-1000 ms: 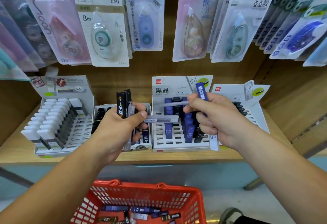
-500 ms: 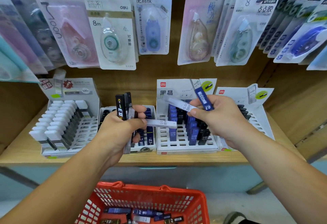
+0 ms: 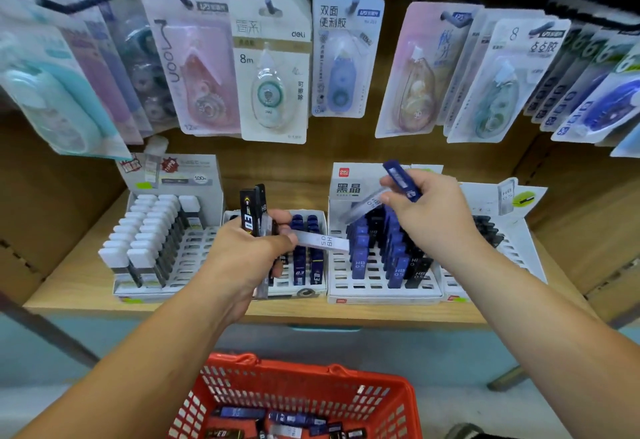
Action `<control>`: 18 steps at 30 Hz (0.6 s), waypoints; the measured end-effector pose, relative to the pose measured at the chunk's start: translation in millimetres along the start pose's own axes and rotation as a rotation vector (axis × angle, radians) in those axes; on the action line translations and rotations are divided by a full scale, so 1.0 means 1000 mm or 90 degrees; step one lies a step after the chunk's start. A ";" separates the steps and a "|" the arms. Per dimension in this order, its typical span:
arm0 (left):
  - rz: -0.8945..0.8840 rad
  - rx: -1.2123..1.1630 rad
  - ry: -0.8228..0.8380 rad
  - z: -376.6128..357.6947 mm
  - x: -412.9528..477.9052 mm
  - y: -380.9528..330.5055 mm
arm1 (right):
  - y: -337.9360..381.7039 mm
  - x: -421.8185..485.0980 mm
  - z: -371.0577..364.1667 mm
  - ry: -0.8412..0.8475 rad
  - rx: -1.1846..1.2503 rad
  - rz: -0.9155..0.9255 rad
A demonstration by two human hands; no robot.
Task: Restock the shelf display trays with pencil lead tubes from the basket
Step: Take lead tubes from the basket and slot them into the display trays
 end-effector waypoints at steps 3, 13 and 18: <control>-0.001 0.024 -0.008 0.000 0.001 0.000 | -0.003 0.009 -0.019 0.039 -0.072 0.048; -0.006 0.060 -0.021 0.005 0.006 0.006 | -0.031 0.024 -0.049 0.119 -0.196 0.063; -0.001 0.049 -0.030 0.005 0.009 0.010 | -0.035 0.037 -0.045 0.127 -0.222 0.082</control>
Point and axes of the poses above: each hand's wrist, its own x-axis towards the middle knuckle, its own z-axis out of the back of the hand, y = z × x, the point moved 1 cm from there along x, towards the middle knuckle, and after that the axes turned 14 degrees about x, right-handed, at the moved point
